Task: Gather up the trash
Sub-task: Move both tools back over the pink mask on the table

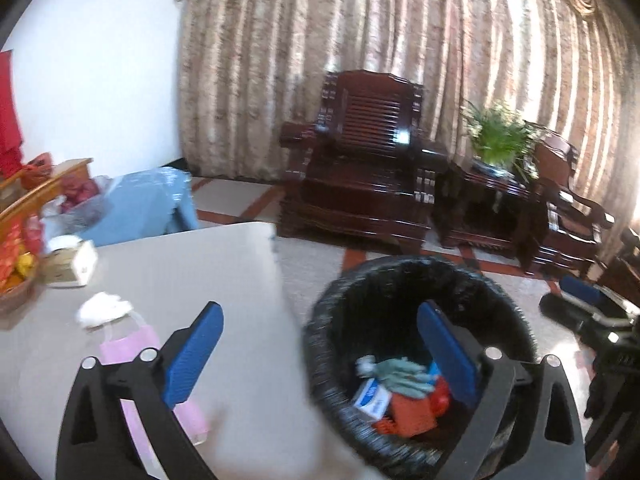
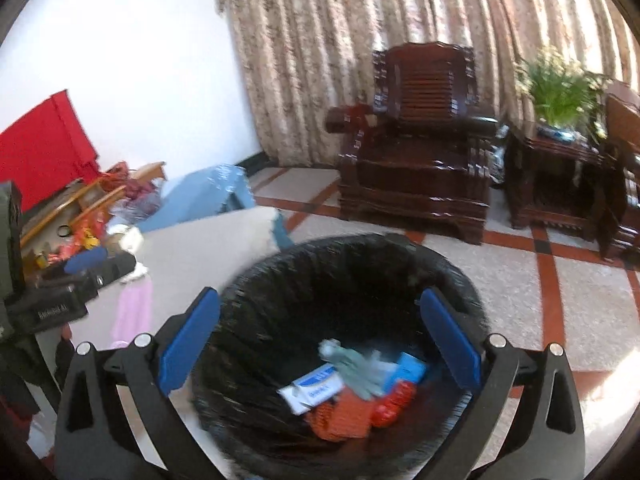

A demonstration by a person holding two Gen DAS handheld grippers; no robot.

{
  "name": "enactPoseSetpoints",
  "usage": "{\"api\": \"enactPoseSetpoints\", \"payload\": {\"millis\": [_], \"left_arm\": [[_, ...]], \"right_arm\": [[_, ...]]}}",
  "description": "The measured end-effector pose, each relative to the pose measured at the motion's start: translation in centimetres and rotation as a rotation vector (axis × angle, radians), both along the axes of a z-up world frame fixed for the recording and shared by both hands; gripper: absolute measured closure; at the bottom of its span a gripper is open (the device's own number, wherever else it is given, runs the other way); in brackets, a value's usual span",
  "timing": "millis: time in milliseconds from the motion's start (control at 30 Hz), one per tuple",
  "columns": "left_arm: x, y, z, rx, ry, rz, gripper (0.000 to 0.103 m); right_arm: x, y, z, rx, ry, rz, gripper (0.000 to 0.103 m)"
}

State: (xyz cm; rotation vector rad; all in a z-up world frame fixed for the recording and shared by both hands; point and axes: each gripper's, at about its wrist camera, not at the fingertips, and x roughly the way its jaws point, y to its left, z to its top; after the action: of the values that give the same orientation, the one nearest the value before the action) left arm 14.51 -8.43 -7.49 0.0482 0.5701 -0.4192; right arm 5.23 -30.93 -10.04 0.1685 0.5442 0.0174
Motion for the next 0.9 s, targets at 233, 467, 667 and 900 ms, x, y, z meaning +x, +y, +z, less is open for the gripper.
{"api": "enactPoseSetpoints", "payload": {"millis": [233, 467, 667, 900], "left_arm": [[-1.6, 7.5, 0.3, 0.011, -0.011, 0.146, 0.007], [-2.6, 14.3, -0.5, 0.024, -0.008, 0.281, 0.007], [-2.7, 18.2, -1.8, 0.043, 0.008, 0.365, 0.007], [-2.5, 22.0, -3.9, 0.054, 0.039, 0.432, 0.007]], "right_arm": [[2.7, 6.9, 1.2, -0.016, -0.019, 0.140, 0.005], [5.5, 14.0, 0.9, -0.037, -0.015, 0.268, 0.005], [8.1, 19.2, -0.6, -0.044, 0.009, 0.349, 0.005], [11.1, 24.2, -3.6, -0.057, 0.076, 0.406, 0.005]]}}
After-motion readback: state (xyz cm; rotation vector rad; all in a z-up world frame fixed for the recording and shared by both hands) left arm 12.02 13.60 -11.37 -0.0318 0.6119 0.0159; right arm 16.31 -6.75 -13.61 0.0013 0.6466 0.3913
